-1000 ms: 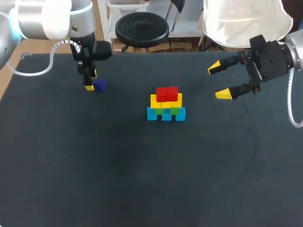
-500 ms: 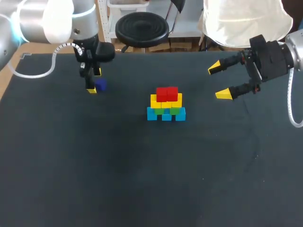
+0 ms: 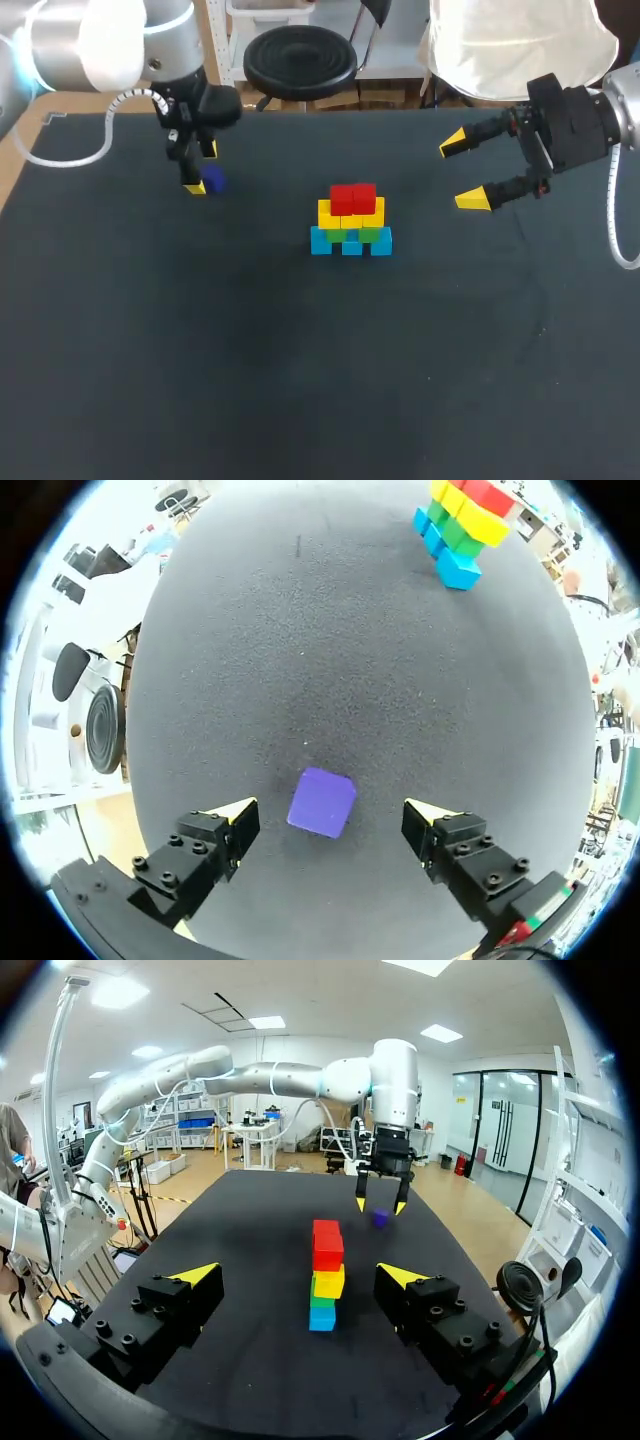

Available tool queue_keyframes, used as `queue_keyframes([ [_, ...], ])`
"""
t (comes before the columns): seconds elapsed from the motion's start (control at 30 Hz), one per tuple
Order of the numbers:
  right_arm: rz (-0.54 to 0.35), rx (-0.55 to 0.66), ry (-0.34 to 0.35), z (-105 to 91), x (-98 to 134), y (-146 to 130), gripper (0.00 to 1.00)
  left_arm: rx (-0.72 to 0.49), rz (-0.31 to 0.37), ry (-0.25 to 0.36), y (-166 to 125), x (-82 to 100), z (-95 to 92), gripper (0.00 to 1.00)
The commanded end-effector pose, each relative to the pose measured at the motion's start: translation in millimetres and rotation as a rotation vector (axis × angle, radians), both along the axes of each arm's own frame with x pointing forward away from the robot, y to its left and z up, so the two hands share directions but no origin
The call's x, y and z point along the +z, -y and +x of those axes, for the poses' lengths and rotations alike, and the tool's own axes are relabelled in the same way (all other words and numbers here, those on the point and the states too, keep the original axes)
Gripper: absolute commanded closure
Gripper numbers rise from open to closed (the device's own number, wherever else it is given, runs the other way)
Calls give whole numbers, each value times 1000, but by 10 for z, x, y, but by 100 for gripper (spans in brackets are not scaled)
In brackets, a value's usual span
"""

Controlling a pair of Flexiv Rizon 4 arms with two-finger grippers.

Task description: Place the blue cubes, place green cubes on the blue cubes, place the yellow cubes on the green cubes, then place the red cubes on the yellow cubes, and place purple cube on the red cubes.

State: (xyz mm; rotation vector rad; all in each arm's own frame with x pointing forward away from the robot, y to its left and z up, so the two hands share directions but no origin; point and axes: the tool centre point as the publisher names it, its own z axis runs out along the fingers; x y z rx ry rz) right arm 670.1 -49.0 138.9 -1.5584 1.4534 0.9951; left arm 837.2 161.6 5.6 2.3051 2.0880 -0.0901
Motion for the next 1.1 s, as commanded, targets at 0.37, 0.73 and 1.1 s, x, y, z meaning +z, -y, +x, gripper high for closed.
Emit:
queue_keyframes([
  [0.37,1,-1,2,-6,-2,1,0,-17,4,3,19,-48,-81,19],
  [0.73,1,-1,2,-6,-2,1,0,-18,1,-1,9,-61,-131,58],
  [1.1,1,-1,2,-6,-2,1,0,18,6,-9,25,-42,-244,62],
])
